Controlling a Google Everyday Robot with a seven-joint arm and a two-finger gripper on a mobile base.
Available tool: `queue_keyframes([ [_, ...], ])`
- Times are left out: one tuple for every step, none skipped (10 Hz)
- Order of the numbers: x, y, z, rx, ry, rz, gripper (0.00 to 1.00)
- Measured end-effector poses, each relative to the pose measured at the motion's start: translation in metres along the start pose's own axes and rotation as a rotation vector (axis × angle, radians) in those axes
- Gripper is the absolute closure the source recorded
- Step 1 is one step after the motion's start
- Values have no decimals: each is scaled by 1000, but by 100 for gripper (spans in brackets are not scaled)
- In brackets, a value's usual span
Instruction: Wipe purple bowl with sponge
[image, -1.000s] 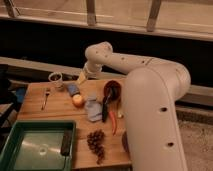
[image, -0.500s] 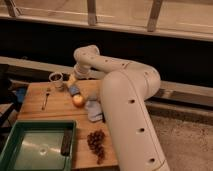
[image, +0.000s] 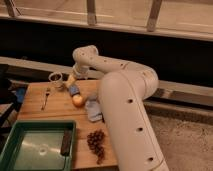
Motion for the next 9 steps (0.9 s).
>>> queue_keyframes([
  [0,3,9,-15,1,-3,20],
  [2,6,21,-30,1,-4,20],
  [5,10,33,-44,2,-5,20],
  [8,13,45,-61,4,-2,20],
  [11,16,52,-77,7,3,20],
  [14,17,58,-89,12,7,20],
  [15,21,67,-105,20,8,20],
  [15,24,73,-116,28,6,20],
  [14,27,77,-123,31,4,20],
])
